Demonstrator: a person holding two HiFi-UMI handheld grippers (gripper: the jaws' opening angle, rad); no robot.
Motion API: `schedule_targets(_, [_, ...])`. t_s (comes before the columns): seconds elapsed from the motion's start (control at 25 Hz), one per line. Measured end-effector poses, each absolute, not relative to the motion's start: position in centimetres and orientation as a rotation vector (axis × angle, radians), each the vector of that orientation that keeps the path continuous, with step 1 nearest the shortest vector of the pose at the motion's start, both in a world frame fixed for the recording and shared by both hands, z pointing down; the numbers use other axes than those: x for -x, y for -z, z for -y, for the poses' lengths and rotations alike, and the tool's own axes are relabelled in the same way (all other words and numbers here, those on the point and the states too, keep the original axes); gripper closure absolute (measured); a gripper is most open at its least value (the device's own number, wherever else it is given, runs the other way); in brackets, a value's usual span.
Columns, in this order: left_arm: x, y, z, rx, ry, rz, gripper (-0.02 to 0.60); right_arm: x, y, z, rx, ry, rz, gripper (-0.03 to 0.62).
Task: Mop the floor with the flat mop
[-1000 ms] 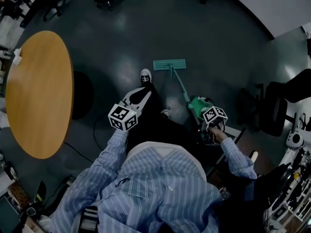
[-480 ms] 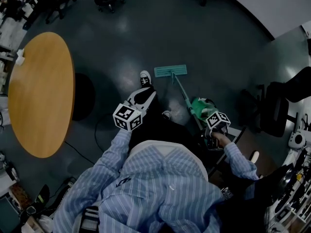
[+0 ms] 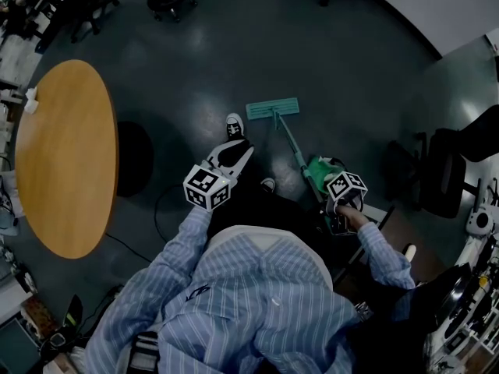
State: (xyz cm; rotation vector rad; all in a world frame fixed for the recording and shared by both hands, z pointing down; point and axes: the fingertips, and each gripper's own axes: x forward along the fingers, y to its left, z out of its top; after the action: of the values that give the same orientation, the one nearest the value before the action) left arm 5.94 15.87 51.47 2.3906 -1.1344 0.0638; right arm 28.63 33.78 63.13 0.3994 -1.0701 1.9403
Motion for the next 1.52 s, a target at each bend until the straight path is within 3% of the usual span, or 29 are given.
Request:
schedule_targets(1.12, [0.6,-53.2,4.5,-2.292,-0.106,1.187,0.517,-19.1,-66.3,-5.9,-0.429,-1.953,1.119,0.583])
schedule_targets(1.52, [6.8,-54.2,14.8,-2.268,-0.127,1.150,0.517,-10.1,-67.9,11.0,-0.471,-1.946,1.137,0.583])
